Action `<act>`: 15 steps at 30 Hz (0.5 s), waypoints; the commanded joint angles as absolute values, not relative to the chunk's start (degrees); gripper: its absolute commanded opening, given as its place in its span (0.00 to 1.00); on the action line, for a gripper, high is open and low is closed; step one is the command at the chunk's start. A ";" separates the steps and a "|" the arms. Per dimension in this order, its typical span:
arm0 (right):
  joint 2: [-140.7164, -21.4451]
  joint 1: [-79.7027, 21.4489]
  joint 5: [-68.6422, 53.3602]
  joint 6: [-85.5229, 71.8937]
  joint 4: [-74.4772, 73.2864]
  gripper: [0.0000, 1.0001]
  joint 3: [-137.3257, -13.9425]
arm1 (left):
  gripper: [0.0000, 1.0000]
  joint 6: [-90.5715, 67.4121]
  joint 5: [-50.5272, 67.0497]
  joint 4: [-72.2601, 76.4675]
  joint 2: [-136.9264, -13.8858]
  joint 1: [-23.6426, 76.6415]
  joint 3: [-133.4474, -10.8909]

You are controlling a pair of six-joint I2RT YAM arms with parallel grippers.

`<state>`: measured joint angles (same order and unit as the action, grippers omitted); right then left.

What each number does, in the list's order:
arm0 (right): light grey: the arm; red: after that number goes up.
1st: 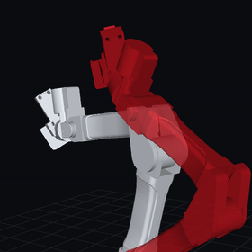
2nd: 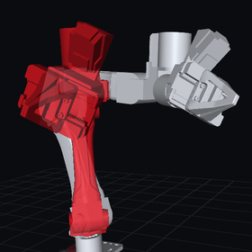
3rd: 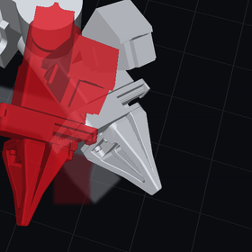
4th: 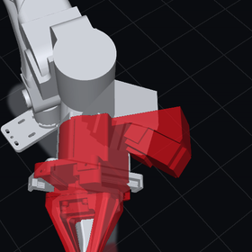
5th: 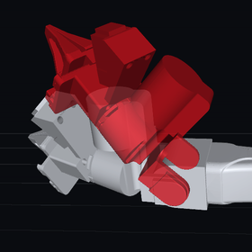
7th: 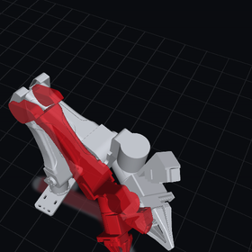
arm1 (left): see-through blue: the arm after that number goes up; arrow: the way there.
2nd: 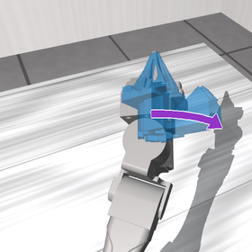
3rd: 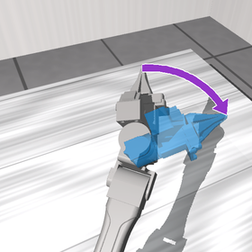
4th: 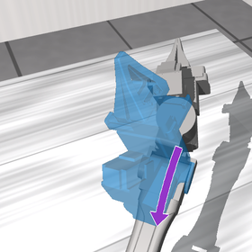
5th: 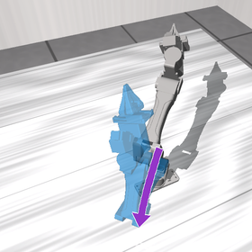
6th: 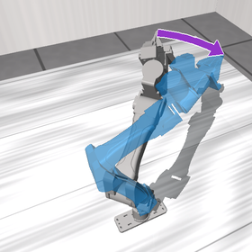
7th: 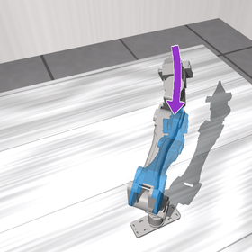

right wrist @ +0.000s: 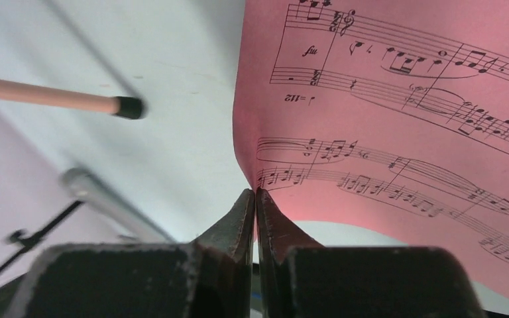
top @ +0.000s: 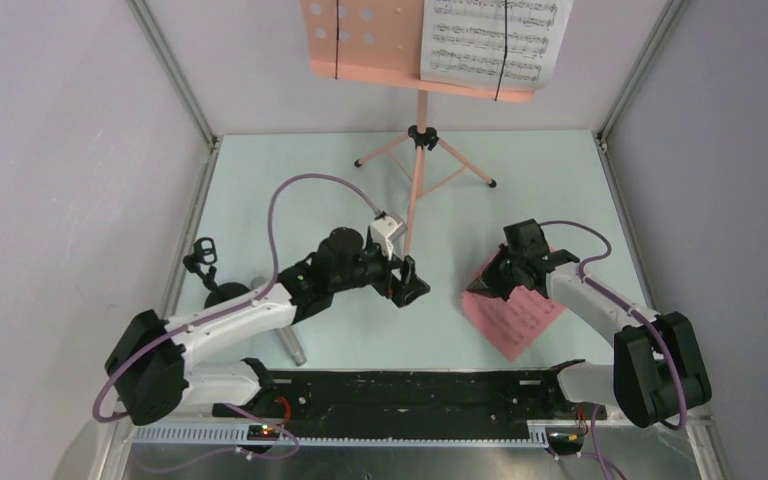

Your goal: Set up the instrument practice props

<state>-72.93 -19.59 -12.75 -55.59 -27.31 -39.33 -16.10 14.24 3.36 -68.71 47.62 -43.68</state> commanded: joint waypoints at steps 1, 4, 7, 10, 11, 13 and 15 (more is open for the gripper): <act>-71.63 -19.53 -21.34 -70.39 -15.24 0.05 -40.07 | 0.99 -16.51 12.15 16.15 -70.83 49.95 -39.48; -71.93 -19.79 -22.50 -75.96 -10.64 0.00 -40.38 | 0.99 -16.49 8.88 22.88 -71.66 50.86 -36.87; -72.22 -19.93 -22.85 -81.09 -7.14 0.00 -40.82 | 0.99 -17.92 6.90 27.95 -73.43 51.57 -34.89; -73.25 -19.91 -24.08 -84.04 -4.73 0.00 -41.70 | 1.00 -19.66 4.17 31.18 -75.85 51.90 -34.60; -73.49 -19.94 -24.35 -85.41 -4.30 0.00 -41.93 | 0.99 -19.81 3.15 32.74 -76.82 51.93 -34.70; -73.60 -19.92 -24.76 -87.33 -3.33 0.00 -42.00 | 0.99 -19.68 3.12 34.10 -78.89 51.96 -35.51; -73.55 -19.91 -24.78 -89.14 -2.73 0.00 -42.01 | 0.97 -17.50 4.04 34.45 -81.56 51.97 -37.01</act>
